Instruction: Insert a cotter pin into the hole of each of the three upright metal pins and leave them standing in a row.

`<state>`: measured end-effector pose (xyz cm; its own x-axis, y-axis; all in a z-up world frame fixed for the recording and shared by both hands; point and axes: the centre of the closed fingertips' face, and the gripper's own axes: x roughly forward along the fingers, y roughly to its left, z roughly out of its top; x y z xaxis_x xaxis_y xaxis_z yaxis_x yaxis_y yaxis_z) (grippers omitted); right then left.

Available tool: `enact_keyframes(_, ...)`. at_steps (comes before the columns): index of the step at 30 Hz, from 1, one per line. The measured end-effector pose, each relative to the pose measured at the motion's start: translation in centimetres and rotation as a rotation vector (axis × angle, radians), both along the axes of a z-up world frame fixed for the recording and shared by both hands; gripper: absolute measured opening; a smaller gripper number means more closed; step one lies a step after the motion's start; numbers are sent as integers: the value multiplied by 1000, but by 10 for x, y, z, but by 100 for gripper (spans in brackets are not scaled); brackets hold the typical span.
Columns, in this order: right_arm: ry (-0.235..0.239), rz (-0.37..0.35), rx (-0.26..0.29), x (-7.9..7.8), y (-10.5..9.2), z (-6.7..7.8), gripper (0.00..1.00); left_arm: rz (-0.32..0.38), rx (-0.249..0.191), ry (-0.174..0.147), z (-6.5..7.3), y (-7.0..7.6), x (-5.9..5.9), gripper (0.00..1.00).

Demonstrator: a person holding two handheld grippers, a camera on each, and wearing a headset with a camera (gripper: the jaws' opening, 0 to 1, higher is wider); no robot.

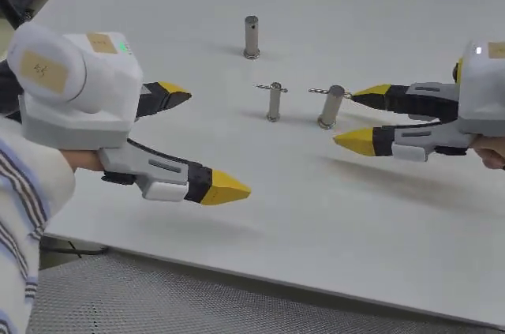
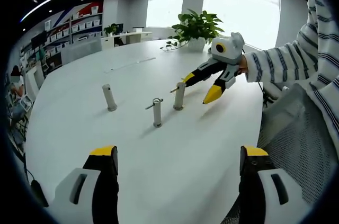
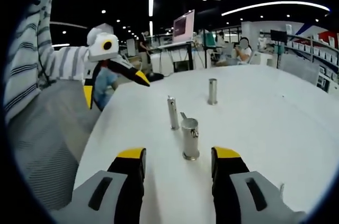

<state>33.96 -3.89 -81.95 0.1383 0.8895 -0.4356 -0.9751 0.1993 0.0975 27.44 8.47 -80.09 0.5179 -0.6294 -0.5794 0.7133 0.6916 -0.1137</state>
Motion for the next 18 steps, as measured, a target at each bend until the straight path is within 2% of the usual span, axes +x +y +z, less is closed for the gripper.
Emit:
enact_keyframes(9,23,-49,-7,-16,-10,1,61,-4,-5,-4,-1,1,6,95)
enact_keyframes(11,6,-63,-19,-16,-12,2,62,1,-2,-5,-2,4,9,94)
enact_keyframes(18,11,-122,-13,-19,-19,8,71,31,2,-10,-5,17,25,91)
